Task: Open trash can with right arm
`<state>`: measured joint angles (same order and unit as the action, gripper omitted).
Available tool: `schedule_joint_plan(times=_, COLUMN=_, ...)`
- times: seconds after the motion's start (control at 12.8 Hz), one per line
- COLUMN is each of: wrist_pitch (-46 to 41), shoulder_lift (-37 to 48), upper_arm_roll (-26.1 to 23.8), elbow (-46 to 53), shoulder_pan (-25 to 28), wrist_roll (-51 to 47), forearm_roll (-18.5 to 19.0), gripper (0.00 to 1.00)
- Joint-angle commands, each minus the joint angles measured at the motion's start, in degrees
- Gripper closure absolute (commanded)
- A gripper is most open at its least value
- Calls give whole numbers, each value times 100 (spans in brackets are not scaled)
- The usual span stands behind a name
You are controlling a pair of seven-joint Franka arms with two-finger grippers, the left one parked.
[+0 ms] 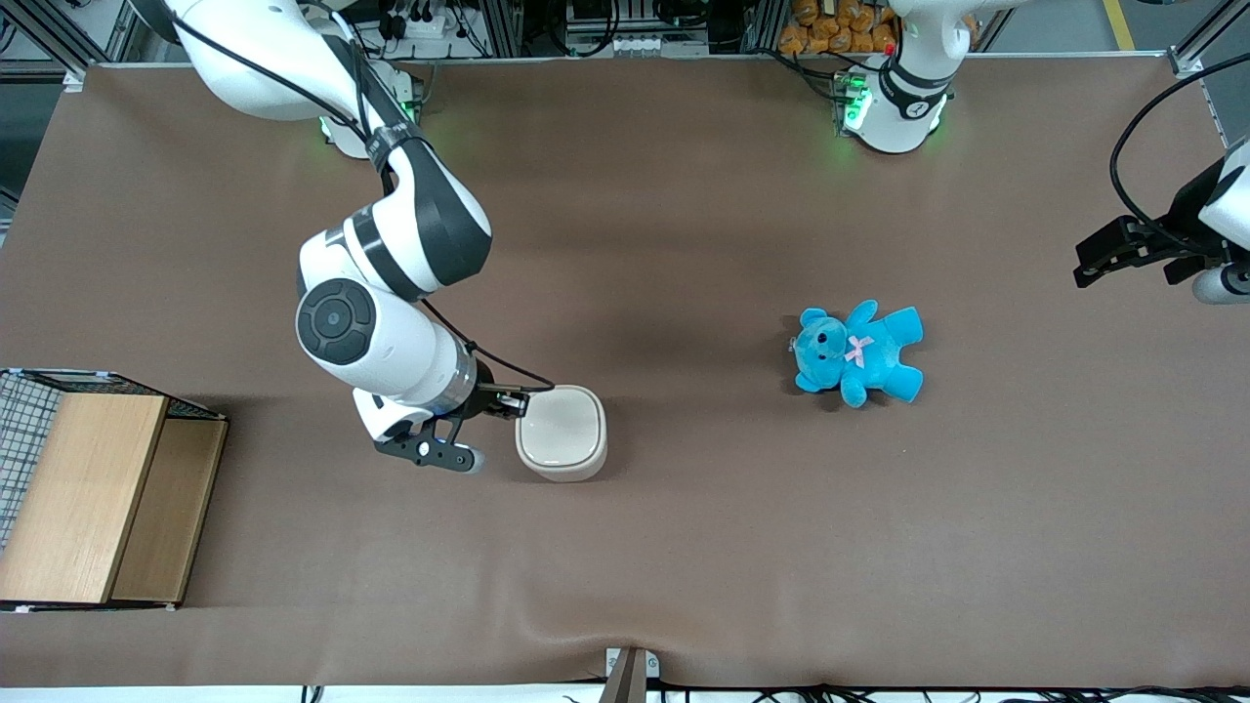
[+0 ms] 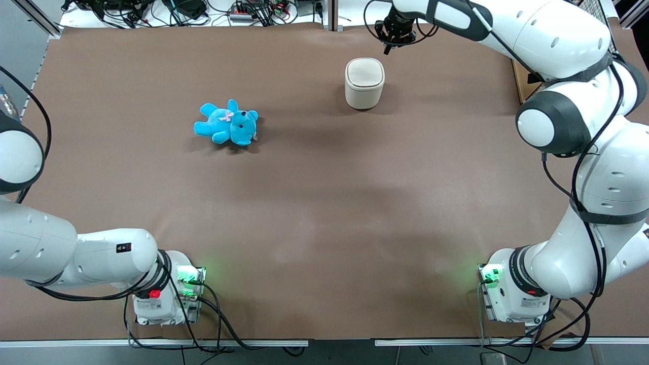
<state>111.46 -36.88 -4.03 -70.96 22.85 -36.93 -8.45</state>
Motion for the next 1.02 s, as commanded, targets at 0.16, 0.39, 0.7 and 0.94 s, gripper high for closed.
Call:
schedule_joint_plan(times=0.16, wrist_pitch=235, shoulder_lift=-434, upper_arm_roll=61, elbow=206, shoulder_pan=255, wrist_roll=-7, forearm_roll=370, gripper=100)
schedule_joint_plan(times=0.39, wrist_pitch=429, shoulder_lift=-557, upper_arm_roll=61, elbow=197, shoulder_pan=264, wrist_roll=-16, forearm_roll=362, gripper=100)
schedule_joint_plan(times=0.7, wrist_pitch=499, shoulder_lift=-636, upper_arm_roll=69, elbow=180, shoulder_pan=325, wrist_roll=-16, forearm_roll=424, gripper=100)
schedule_joint_plan(times=0.94, wrist_pitch=517, shoulder_lift=-645, upper_arm_roll=61, elbow=92, shoulder_pan=343, wrist_roll=-16, forearm_roll=581, gripper=100)
